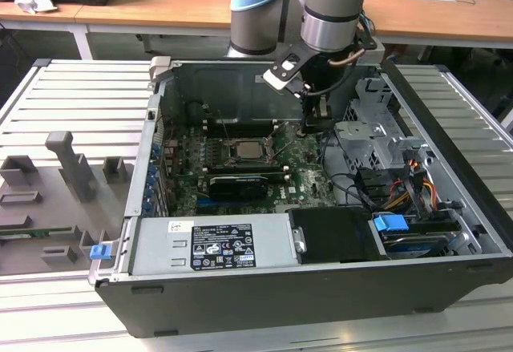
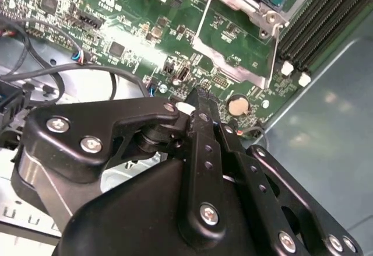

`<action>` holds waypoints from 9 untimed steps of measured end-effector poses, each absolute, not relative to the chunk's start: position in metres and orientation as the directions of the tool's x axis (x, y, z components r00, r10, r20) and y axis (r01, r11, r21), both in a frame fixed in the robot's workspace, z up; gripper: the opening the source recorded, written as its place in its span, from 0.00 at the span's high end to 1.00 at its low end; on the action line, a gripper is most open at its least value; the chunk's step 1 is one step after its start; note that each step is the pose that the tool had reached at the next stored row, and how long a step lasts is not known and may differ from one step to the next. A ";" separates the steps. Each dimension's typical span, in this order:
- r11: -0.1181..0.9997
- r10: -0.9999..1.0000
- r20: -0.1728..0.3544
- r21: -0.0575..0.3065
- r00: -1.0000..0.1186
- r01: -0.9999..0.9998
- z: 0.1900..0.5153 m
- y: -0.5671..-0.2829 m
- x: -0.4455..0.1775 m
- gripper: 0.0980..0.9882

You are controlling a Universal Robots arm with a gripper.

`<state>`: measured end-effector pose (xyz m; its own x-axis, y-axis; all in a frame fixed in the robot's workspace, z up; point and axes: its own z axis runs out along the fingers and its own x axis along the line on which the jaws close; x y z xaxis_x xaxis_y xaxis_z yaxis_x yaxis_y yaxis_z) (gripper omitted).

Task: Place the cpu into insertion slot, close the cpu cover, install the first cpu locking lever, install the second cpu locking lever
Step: 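Close the cpu cover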

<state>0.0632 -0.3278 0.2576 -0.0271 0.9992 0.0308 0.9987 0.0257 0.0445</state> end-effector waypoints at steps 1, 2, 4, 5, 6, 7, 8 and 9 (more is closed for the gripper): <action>0.040 0.999 0.032 0.044 -0.042 0.998 0.257 -0.328 0.063 0.99; 0.041 0.998 0.039 0.045 -0.043 0.998 0.257 -0.328 0.063 0.99; 0.041 0.998 0.047 0.045 -0.043 0.998 0.256 -0.328 0.063 0.99; 0.041 0.998 0.048 0.045 -0.043 0.998 0.256 -0.328 0.063 0.99; 0.041 0.998 0.048 0.045 -0.043 0.998 0.256 -0.328 0.063 0.99; 0.041 0.998 0.049 0.045 -0.043 0.998 0.256 -0.328 0.062 0.99; 0.041 0.998 0.050 0.045 -0.043 0.998 0.256 -0.328 0.062 0.99; 0.041 0.998 0.051 0.045 -0.043 0.998 0.256 -0.328 0.061 0.99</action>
